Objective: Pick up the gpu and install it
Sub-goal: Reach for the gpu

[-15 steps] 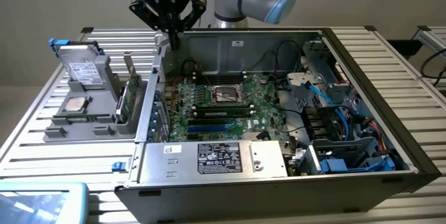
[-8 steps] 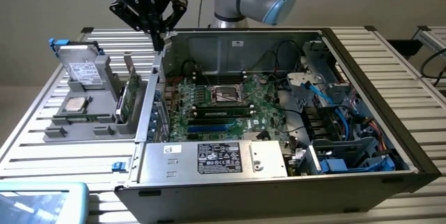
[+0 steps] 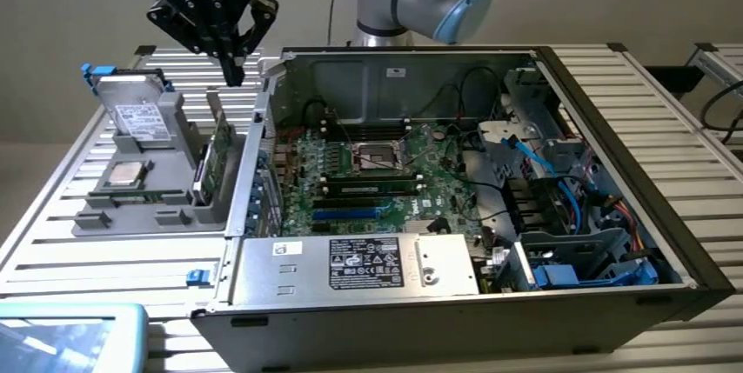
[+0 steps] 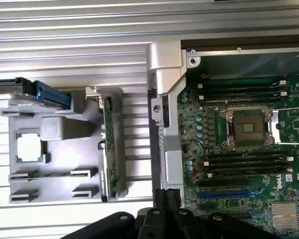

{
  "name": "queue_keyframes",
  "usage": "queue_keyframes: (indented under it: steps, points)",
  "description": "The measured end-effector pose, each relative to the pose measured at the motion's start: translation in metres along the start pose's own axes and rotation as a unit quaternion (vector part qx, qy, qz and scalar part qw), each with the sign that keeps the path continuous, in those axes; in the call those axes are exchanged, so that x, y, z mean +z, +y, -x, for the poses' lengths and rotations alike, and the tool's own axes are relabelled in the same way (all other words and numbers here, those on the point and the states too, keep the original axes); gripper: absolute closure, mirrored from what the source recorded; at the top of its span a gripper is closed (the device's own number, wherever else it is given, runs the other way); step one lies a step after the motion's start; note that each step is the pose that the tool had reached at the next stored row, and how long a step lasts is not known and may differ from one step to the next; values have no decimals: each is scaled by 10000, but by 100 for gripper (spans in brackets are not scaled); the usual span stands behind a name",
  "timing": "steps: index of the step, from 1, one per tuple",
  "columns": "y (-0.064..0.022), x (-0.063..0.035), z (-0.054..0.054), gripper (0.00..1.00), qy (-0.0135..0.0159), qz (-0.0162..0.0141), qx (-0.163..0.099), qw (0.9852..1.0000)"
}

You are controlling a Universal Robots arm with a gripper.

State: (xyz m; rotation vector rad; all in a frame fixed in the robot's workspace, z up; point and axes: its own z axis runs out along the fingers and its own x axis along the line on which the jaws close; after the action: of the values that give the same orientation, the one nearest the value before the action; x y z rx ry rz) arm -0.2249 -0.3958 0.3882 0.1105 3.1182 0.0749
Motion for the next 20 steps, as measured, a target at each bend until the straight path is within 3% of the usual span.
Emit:
queue_keyframes:
  steps: [6, 10, 15, 20]
  points:
    - [-13, 25, -224, 88, 1, 3, 0, 10000]
    - [-15, 37, -354, 88, 3, 39, 0, 10000]
    - [14, 52, -431, 88, 5, 82, 1, 10000]
    - [66, 68, -531, 88, 7, 89, 1, 10000]
